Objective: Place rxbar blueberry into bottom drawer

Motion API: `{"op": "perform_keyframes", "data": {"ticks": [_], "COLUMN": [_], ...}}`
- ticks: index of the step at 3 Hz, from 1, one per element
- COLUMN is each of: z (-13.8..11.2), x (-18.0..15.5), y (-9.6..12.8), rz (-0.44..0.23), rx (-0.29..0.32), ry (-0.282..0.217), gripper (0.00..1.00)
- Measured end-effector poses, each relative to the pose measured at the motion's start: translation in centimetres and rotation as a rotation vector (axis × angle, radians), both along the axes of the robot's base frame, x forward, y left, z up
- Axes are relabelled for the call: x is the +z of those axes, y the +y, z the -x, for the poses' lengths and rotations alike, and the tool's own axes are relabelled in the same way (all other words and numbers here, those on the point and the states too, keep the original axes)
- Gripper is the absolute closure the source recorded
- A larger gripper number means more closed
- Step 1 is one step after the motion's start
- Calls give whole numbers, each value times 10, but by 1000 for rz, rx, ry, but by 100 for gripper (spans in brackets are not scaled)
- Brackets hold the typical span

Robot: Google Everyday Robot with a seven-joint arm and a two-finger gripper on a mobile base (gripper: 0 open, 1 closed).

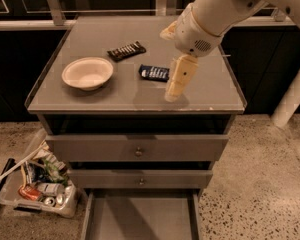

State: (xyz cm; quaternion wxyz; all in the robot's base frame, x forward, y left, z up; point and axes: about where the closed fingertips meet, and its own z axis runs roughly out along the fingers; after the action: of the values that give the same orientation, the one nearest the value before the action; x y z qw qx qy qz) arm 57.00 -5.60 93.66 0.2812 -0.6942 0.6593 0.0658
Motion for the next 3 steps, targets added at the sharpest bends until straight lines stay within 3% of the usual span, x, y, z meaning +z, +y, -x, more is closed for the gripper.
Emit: {"op": "perform_keyframes", "data": {"ticks": [3], "z": [-93], "x": [-26], "y": [-21], "rz": [19], "rx": [-21], "ry": [3], "gripper": [0]}}
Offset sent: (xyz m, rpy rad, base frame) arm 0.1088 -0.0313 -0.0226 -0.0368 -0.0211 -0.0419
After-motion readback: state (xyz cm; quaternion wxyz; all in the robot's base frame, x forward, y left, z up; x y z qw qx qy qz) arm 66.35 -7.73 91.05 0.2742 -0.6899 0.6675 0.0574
